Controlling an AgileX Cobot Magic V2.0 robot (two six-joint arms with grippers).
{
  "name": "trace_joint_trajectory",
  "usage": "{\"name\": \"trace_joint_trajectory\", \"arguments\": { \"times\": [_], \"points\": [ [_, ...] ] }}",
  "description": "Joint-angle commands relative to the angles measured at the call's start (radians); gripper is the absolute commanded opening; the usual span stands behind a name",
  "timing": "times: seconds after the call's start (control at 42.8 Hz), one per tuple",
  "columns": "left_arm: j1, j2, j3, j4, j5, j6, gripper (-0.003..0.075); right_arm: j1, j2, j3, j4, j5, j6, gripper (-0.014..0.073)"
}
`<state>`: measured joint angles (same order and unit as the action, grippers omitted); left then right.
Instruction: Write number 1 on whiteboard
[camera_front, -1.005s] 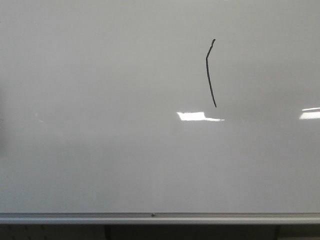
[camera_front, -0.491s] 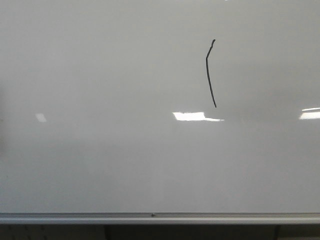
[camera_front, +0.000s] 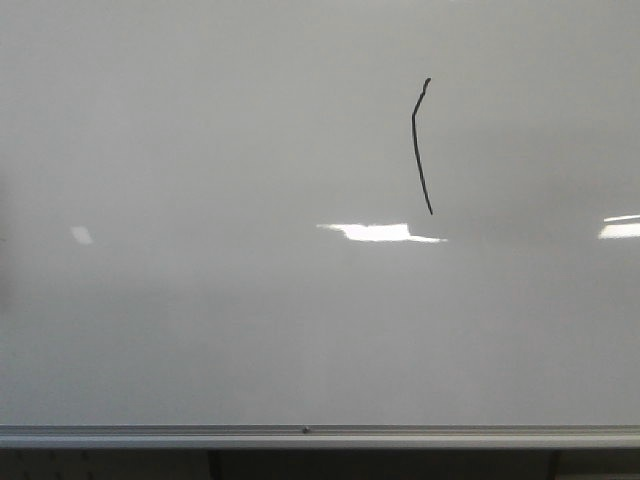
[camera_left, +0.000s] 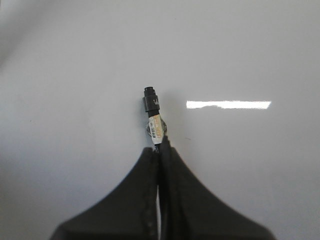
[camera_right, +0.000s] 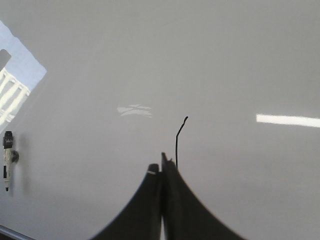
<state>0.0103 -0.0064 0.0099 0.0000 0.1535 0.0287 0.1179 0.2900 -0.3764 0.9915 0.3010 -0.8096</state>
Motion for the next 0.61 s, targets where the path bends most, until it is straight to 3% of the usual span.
{"name": "trace_joint_trajectory", "arguments": {
  "times": [0.0, 0.584],
  "points": [
    [0.000, -0.018, 0.023, 0.000, -0.072, -0.009, -0.0020, -0.006, 0.007, -0.026, 0.023, -0.042, -0.003, -0.0059],
    [0.000, -0.018, 0.023, 0.000, -0.072, -0.009, -0.0020, -0.006, 0.007, -0.026, 0.011, -0.066, -0.003, -0.0059]
  ]
}}
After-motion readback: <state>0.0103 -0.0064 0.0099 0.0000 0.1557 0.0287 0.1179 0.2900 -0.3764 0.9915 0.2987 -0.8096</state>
